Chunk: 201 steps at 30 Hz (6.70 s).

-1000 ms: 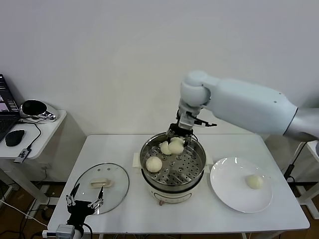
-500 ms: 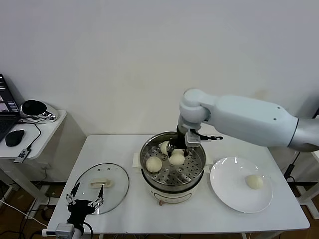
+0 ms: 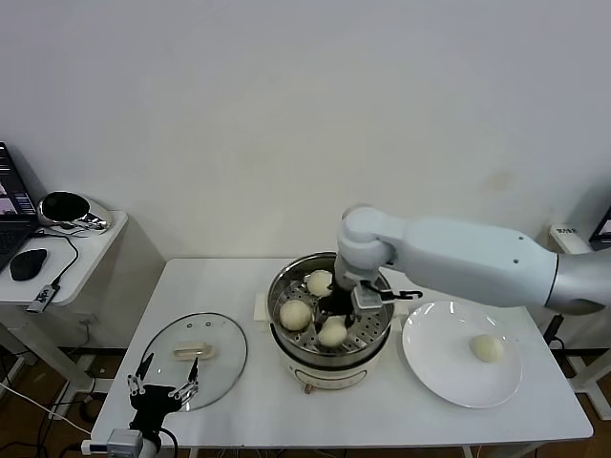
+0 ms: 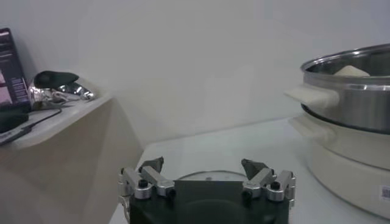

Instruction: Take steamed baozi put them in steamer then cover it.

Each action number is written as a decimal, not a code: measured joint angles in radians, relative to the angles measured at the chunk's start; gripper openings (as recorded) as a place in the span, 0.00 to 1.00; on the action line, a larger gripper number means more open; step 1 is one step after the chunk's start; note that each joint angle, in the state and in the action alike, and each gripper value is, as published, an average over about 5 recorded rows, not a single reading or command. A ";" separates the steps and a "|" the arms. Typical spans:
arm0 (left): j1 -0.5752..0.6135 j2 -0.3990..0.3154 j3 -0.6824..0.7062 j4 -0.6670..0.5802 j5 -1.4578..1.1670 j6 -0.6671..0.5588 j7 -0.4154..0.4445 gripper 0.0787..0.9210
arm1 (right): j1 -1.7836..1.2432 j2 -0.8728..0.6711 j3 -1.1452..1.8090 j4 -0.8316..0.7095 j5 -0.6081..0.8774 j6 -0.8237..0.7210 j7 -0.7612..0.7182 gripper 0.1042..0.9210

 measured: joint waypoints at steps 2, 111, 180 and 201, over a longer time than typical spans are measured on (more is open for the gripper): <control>-0.002 0.000 0.000 0.000 -0.001 0.001 0.000 0.88 | -0.008 0.003 -0.001 -0.002 -0.004 0.001 0.003 0.59; 0.021 0.016 0.044 0.045 -0.001 0.043 0.028 0.88 | -0.741 -0.396 0.803 -0.479 -0.062 -0.783 -0.043 0.87; 0.002 0.055 0.004 -0.033 -0.027 0.082 0.013 0.88 | 0.137 0.001 -0.081 -0.259 0.657 -1.139 -0.033 0.52; -0.007 0.049 0.019 -0.020 -0.029 0.082 0.020 0.88 | 0.062 0.005 -0.108 -0.272 0.584 -1.163 0.020 0.53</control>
